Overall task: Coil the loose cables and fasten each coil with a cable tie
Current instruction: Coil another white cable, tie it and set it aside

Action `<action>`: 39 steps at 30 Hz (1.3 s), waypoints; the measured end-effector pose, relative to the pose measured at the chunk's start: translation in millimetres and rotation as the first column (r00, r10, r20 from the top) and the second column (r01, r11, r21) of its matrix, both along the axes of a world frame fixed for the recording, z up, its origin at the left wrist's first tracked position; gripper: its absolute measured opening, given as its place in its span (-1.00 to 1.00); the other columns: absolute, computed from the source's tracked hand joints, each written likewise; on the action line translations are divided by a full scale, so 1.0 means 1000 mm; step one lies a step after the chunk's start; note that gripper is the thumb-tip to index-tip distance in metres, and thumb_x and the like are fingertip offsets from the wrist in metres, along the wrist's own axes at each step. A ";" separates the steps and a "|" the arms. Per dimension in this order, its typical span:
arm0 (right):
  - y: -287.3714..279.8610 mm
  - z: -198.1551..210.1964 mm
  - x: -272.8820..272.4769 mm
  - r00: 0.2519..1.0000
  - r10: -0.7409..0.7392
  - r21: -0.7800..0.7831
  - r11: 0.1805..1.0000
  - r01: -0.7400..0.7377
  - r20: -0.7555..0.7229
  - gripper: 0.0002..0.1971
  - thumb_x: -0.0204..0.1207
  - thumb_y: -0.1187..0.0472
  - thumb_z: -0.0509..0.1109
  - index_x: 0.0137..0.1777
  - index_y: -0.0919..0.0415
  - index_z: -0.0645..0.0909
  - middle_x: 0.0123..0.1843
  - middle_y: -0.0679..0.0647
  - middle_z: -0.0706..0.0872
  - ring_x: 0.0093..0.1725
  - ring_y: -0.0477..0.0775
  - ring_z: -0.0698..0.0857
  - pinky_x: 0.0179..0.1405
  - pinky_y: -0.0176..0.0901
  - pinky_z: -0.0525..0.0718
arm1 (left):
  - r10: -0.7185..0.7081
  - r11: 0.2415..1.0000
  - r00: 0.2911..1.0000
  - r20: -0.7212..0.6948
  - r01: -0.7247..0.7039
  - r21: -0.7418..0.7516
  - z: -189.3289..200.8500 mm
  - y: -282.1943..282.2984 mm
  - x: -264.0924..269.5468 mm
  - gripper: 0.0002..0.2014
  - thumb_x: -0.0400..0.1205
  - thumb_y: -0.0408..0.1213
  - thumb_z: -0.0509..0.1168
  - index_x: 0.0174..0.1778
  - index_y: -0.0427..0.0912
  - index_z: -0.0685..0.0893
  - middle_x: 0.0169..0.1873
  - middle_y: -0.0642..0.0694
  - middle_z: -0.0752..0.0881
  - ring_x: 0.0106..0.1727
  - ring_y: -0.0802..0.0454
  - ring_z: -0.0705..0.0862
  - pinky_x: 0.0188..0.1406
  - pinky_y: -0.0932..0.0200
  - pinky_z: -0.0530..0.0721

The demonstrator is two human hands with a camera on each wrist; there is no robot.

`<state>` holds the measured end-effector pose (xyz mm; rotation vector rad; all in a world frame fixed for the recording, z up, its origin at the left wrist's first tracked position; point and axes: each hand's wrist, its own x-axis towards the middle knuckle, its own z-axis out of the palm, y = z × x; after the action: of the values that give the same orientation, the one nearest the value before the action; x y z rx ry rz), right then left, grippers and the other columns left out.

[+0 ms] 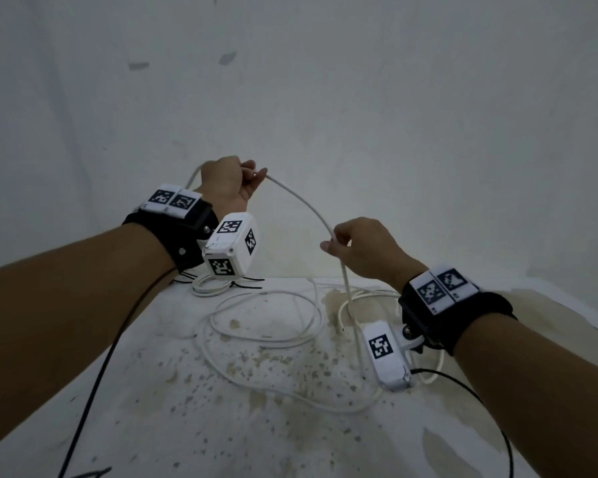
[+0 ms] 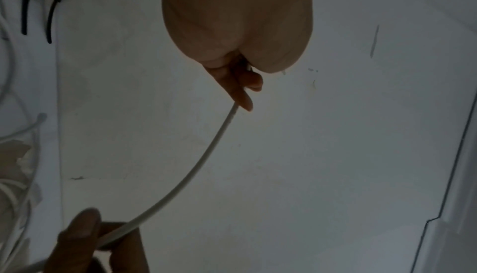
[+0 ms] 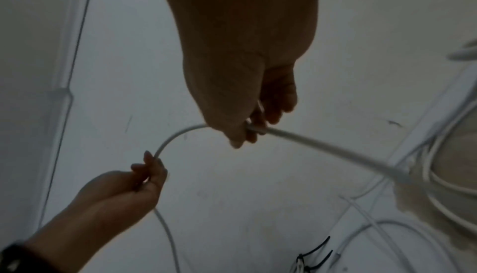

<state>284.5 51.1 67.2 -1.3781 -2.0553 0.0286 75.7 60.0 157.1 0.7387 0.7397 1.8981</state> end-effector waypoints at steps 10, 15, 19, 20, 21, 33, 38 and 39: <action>0.012 -0.040 0.042 0.727 -0.202 -0.262 0.965 0.031 -0.656 -0.75 0.51 0.17 0.45 -0.29 0.34 0.75 -0.32 0.23 0.82 -0.32 0.13 0.84 -0.05 0.10 0.83 | -0.016 0.936 0.882 -0.471 -0.153 -0.317 -0.015 -0.007 -0.060 -0.82 0.76 -0.45 0.02 -0.10 -0.29 0.49 -0.26 -0.20 0.65 -0.62 0.14 0.43 -0.61 0.26 0.67; 0.016 -0.022 0.035 0.487 -0.213 -0.213 0.975 0.056 -0.847 -0.67 0.50 0.18 0.56 -0.33 0.47 0.69 -0.39 0.33 0.77 -0.48 0.13 0.76 -0.31 -0.04 0.84 | -0.086 0.938 0.737 -0.671 -0.167 -0.303 -0.015 -0.013 -0.058 -0.72 0.80 -0.25 0.06 -0.13 -0.23 0.61 -0.36 -0.09 0.64 -0.60 0.16 0.40 -0.58 0.34 0.53; 0.026 -0.013 0.027 0.705 -0.317 -0.241 0.948 0.208 -0.635 -0.70 0.42 0.37 0.55 0.13 0.37 0.61 -0.10 0.12 0.75 -0.17 0.17 0.83 -0.04 0.08 0.81 | -0.119 0.972 0.542 -0.832 -0.108 -0.210 -0.001 -0.019 -0.050 -0.65 0.82 -0.15 0.07 0.03 -0.24 0.73 -0.36 -0.09 0.63 -0.53 0.12 0.42 -0.54 0.26 0.49; 0.027 -0.011 0.026 0.737 -0.366 -0.265 0.929 0.258 -0.567 -0.71 0.43 0.36 0.52 0.10 0.36 0.56 -0.03 0.15 0.72 -0.07 0.20 0.80 0.02 0.08 0.78 | -0.117 0.978 0.489 -0.864 -0.094 -0.185 0.003 -0.020 -0.047 -0.64 0.82 -0.14 0.06 0.06 -0.20 0.74 -0.36 -0.09 0.64 -0.53 0.11 0.42 -0.51 0.24 0.49; 0.027 -0.011 0.025 0.752 -0.384 -0.290 0.920 0.264 -0.535 -0.80 0.46 0.36 0.48 -0.03 0.34 0.51 0.00 0.21 0.72 -0.02 0.22 0.78 0.03 0.06 0.77 | -0.111 0.983 0.443 -0.890 -0.082 -0.164 0.007 -0.021 -0.045 -0.64 0.83 -0.13 0.04 0.09 -0.16 0.73 -0.36 -0.09 0.64 -0.52 0.10 0.43 -0.48 0.22 0.49; 0.017 -0.030 0.036 0.228 -0.396 -0.450 0.844 -0.292 -0.889 -0.75 0.77 0.25 0.16 0.04 0.40 0.60 -0.48 0.06 0.39 -0.59 -0.04 0.30 -0.76 -0.33 0.34 | -0.100 0.968 0.107 -0.989 -0.220 -0.122 -0.048 0.018 -0.029 -0.75 0.78 -0.27 0.12 0.25 -0.32 0.60 -0.09 -0.27 0.78 -0.30 -0.01 0.72 -0.44 0.16 0.72; 0.008 -0.038 0.038 0.344 -0.364 -0.466 0.837 -0.286 -0.865 -0.70 0.75 0.28 0.12 -0.01 0.36 0.67 -0.53 0.01 0.32 -0.66 -0.09 0.22 -0.75 -0.32 0.23 | -0.346 0.903 -0.260 -0.902 -0.355 -0.244 -0.130 0.049 -0.031 -0.38 0.66 -0.27 0.28 0.62 -0.33 0.25 0.49 -0.40 0.45 0.43 -0.30 0.54 0.41 -0.07 0.56; 0.007 -0.037 0.039 0.341 -0.373 -0.471 0.836 -0.280 -0.863 -0.71 0.71 0.32 0.09 -0.04 0.37 0.65 -0.50 0.03 0.34 -0.66 -0.08 0.21 -0.74 -0.32 0.21 | -0.406 0.885 -0.290 -0.867 -0.360 -0.294 -0.143 0.051 -0.031 -0.30 0.66 -0.18 0.31 0.66 -0.30 0.16 0.54 -0.40 0.35 0.48 -0.32 0.48 0.44 -0.09 0.53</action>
<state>323.3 57.7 30.2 -1.2170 -0.9360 1.2378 45.0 111.0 14.5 2.0098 2.1227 0.2920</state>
